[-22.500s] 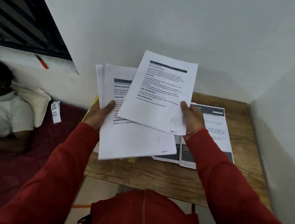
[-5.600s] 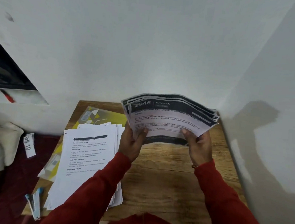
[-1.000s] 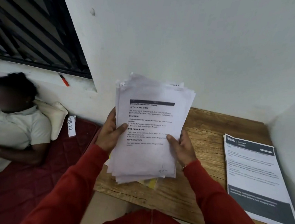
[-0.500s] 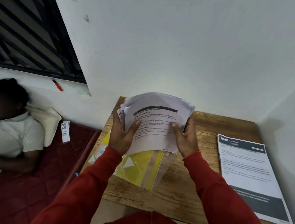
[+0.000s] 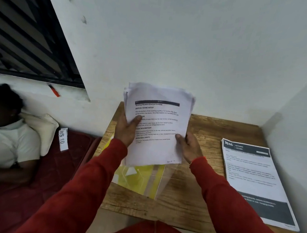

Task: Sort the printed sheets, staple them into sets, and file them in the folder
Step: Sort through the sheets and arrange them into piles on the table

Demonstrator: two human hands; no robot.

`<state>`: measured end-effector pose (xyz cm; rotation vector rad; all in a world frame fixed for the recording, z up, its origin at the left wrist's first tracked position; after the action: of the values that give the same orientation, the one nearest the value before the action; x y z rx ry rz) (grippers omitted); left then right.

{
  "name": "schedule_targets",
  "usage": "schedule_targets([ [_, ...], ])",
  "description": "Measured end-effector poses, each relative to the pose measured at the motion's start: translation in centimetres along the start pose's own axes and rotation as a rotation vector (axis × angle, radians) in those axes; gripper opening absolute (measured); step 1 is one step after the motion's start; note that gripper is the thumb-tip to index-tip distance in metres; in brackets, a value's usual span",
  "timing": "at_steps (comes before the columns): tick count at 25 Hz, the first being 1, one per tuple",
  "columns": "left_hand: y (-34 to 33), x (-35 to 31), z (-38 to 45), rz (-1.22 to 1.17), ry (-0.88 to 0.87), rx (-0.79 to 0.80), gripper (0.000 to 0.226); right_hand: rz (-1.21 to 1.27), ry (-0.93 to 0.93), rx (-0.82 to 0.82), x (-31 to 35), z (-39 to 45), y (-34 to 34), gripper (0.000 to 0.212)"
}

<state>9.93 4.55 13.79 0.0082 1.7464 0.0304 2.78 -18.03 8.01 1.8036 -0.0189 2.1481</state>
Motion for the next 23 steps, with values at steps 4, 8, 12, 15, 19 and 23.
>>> schedule_targets([
  [4,0.6,0.3,3.3,-0.056,0.183,0.135,0.045,0.147,0.011,-0.063,2.8,1.4,1.7,0.027],
  [8,-1.2,1.5,2.2,-0.123,0.262,0.418,0.048,0.207,-0.020,-0.116,4.2,1.9,3.2,0.023],
  [12,-2.0,1.2,1.3,-0.194,0.253,0.422,0.034,0.269,-0.052,-0.024,4.9,1.3,3.5,0.020],
  [15,-2.9,0.4,0.4,-0.221,0.280,0.371,0.020,0.177,0.038,0.025,5.2,1.4,4.1,0.023],
  [19,-4.3,-0.8,-1.2,-0.209,0.228,0.437,0.018,0.238,0.049,-0.216,5.1,0.5,6.4,0.024],
  [23,-5.5,-0.9,-2.3,-0.171,0.176,0.412,0.019,0.252,0.010,-0.490,3.8,-0.7,9.5,0.017],
])
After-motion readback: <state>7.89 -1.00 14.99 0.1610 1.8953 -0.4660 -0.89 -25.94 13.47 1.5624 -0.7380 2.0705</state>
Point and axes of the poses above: each hand's wrist, its own z-axis towards the middle knuckle, its own y-axis out of the back of the hand, x = y × z, the point moved 7 cm from there along z, towards the middle knuckle, and after that the axes turned 15 degrees about y, right-handed, at the moved point
